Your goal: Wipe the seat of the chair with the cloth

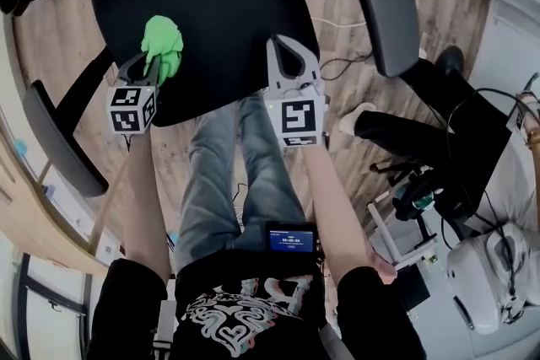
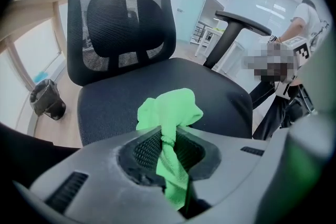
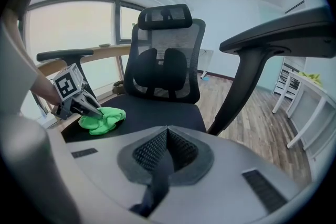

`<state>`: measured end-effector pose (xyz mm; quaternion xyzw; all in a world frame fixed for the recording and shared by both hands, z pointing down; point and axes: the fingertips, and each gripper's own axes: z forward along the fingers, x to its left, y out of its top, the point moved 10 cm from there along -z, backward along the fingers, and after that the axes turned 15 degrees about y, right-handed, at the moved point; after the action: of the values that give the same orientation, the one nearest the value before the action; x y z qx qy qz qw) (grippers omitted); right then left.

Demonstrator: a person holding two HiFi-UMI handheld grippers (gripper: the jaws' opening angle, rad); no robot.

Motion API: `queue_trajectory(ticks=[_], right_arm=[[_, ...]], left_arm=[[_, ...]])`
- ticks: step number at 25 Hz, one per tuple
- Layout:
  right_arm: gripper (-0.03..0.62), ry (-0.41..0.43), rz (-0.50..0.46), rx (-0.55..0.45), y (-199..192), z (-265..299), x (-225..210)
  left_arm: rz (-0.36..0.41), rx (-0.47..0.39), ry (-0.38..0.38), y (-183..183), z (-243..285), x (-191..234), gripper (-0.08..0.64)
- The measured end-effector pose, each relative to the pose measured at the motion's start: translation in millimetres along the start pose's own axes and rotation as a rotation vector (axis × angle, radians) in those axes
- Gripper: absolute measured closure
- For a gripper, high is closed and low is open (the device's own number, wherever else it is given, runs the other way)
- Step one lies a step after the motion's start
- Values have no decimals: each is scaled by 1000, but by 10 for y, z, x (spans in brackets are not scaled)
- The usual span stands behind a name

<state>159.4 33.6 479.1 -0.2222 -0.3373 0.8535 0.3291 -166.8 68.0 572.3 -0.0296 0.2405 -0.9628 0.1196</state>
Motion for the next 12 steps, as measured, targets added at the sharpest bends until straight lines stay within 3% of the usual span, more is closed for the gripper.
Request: queue_trajectory(ticks=[6,9,12], right_arm=[[591,-5,36,48,-71,-26,66],[591,-13,-10,-11,-15,77,-67],[591,-12,1,-3,-33,61,-109]], left_arm=[[0,25,-30,-104,45,6,506],[-5,32,-26,-9,154,-20,508],[-25,64,-42,2,220,-65,506]])
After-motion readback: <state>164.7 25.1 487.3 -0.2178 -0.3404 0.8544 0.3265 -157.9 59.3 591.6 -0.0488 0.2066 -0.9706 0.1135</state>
